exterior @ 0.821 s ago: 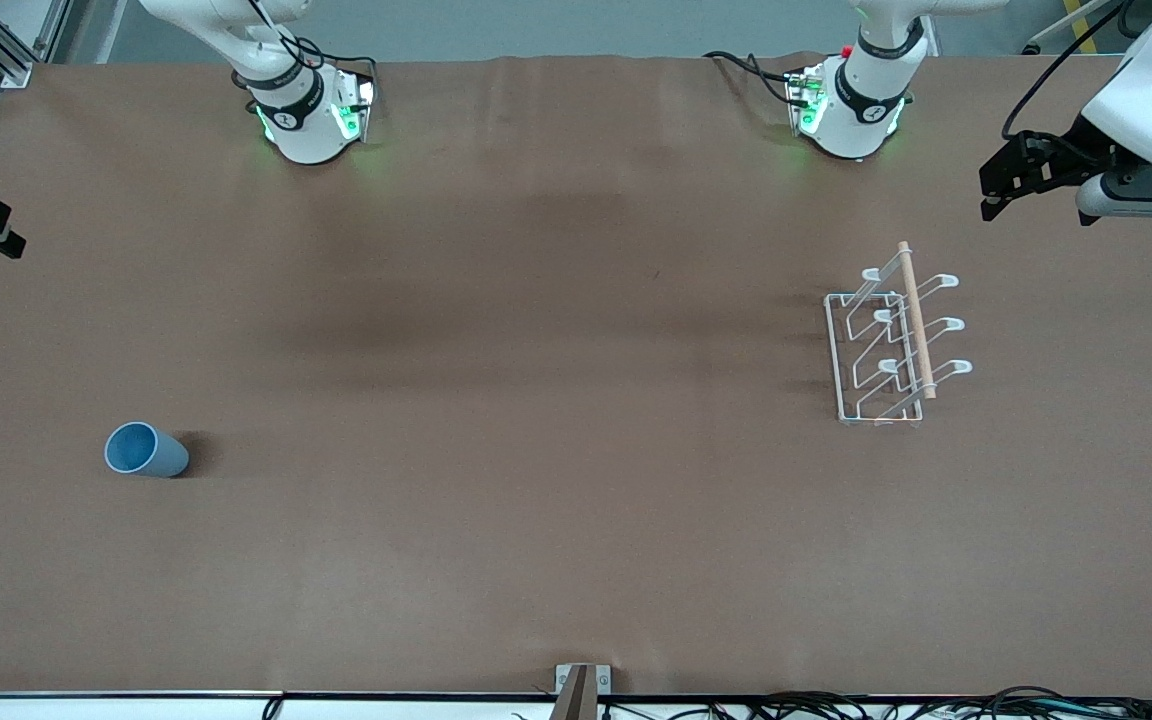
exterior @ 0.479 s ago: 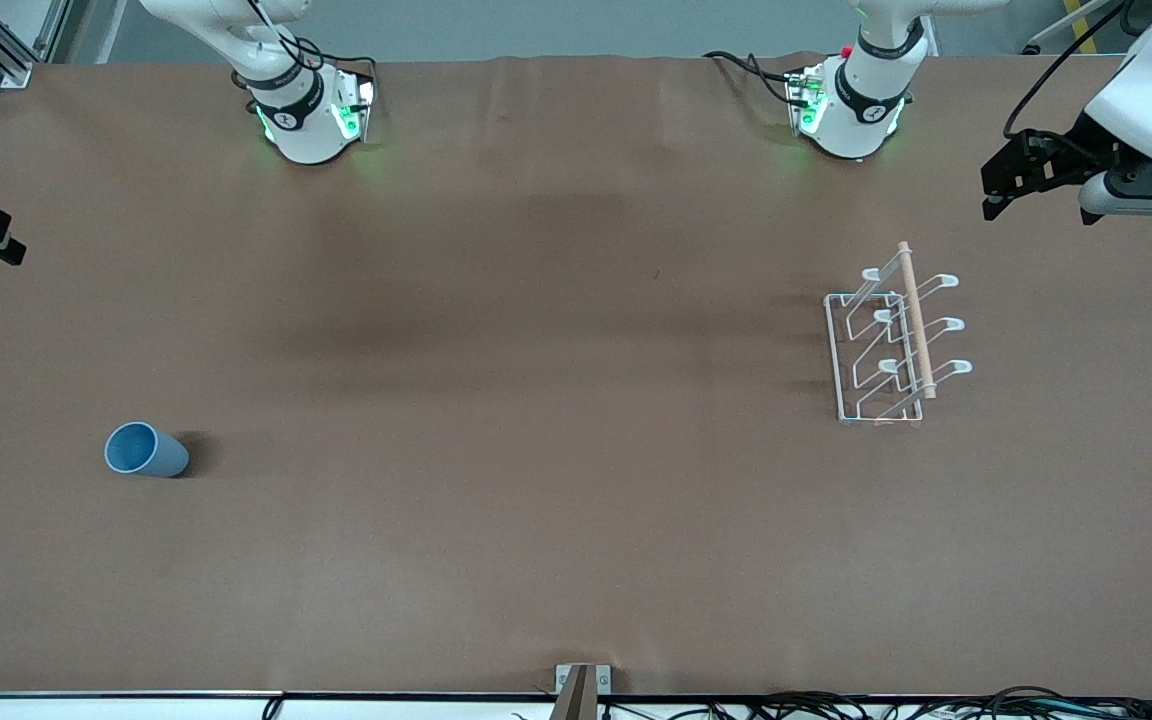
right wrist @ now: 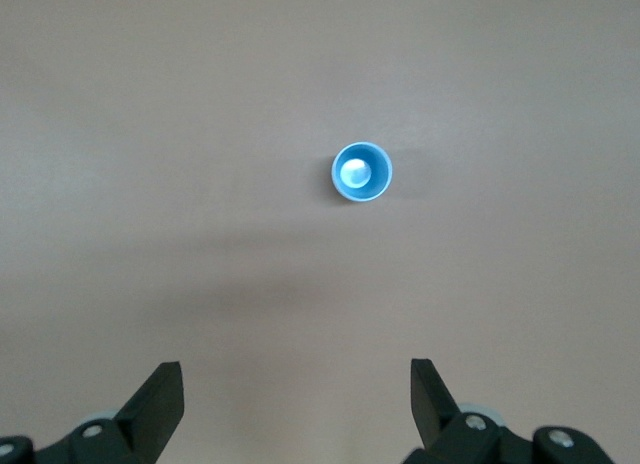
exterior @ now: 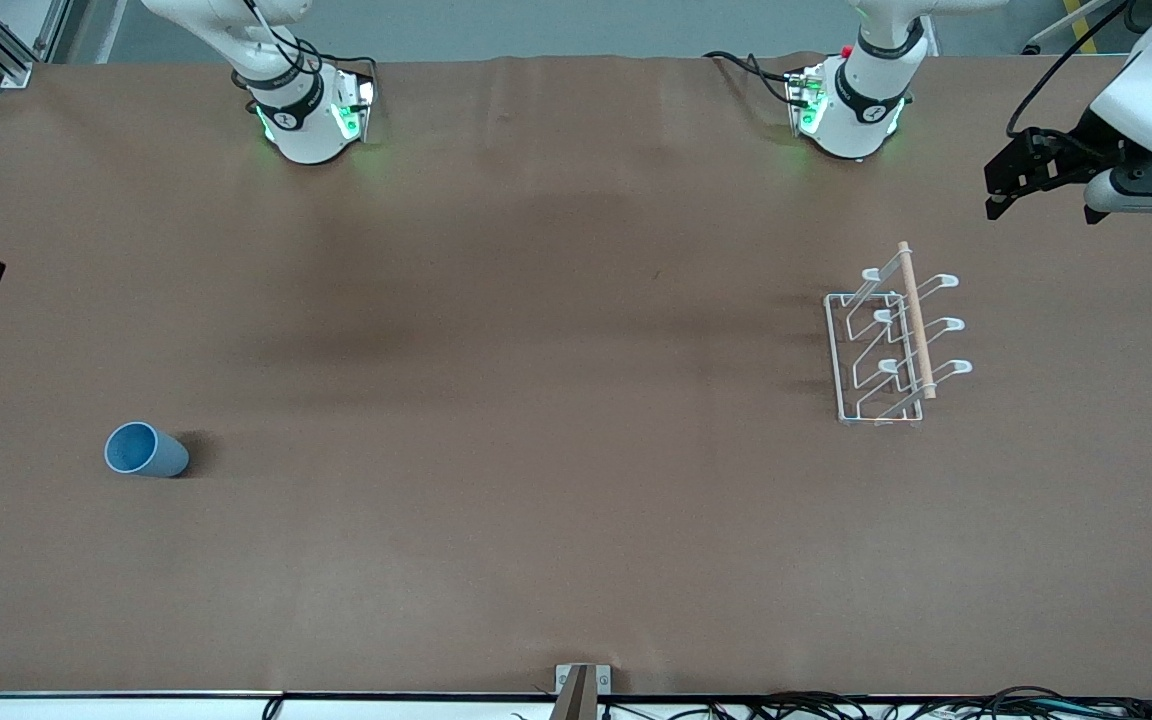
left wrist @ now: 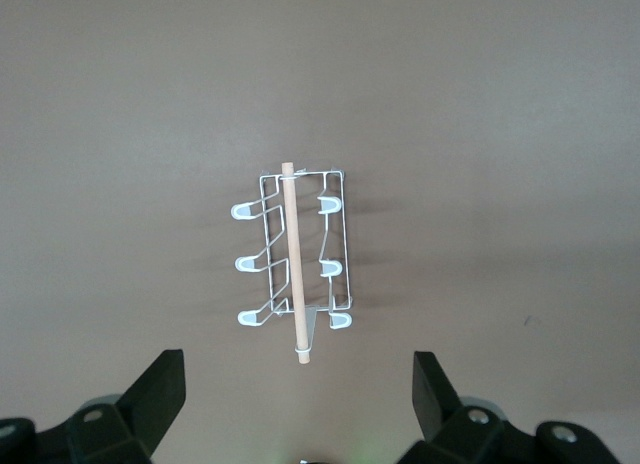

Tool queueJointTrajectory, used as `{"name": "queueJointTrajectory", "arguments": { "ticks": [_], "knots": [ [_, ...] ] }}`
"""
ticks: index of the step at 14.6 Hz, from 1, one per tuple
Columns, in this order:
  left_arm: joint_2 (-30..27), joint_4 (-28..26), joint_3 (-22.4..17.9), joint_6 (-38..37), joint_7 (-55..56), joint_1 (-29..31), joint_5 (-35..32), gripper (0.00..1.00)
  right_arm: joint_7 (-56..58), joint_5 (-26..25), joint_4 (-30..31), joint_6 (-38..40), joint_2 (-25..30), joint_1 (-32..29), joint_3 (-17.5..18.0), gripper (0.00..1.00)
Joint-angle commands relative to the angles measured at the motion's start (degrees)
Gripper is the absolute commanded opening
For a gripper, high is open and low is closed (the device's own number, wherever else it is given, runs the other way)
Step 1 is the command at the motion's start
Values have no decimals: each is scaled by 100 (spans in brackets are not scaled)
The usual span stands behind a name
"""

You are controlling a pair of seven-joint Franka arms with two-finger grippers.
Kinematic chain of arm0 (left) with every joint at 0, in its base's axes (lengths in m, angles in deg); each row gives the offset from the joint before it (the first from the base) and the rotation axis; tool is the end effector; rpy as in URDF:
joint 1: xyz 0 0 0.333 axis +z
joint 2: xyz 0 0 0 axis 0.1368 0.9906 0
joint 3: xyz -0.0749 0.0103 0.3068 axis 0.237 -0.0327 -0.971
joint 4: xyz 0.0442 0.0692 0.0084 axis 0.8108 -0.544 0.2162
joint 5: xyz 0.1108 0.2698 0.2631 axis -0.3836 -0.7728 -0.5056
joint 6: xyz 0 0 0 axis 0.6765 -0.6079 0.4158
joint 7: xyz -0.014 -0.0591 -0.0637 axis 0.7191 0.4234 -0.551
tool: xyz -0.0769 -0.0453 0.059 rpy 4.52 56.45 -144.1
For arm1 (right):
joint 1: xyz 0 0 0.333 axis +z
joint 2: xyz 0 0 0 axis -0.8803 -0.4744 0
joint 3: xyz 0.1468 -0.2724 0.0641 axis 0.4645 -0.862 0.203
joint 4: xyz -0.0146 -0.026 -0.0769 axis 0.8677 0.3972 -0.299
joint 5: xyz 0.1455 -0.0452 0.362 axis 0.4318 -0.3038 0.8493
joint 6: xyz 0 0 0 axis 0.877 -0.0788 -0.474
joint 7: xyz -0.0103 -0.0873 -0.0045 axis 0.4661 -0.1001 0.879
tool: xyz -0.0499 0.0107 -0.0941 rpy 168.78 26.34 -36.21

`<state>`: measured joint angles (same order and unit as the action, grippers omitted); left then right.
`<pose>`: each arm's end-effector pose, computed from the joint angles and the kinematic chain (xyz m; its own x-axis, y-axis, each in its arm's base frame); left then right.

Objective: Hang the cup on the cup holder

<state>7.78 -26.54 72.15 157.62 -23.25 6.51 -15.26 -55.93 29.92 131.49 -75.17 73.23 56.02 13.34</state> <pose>0.5088 -0.0815 0.6640 0.9958 -0.0891 0.0228 -0.0884 -0.9957 -0.0292 0.5691 -0.0979 0.6448 0.9978 -0.0624 0.0213 -0.0624 -0.9981 -0.0001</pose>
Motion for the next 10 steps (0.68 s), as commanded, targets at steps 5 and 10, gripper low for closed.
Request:
{"name": "queueJointTrajectory", "arguments": {
  "ticks": [5, 10],
  "knots": [
    [69, 120, -2, -113, -65, 65, -9, 100, 469, 69, 515, -1768, -1135, -400, 48, 100],
    [78, 111, 7, -113, -74, 74, -9, 100, 645, 78, 506, -2752, -2216, -603, 57, 99]
  ]
}}
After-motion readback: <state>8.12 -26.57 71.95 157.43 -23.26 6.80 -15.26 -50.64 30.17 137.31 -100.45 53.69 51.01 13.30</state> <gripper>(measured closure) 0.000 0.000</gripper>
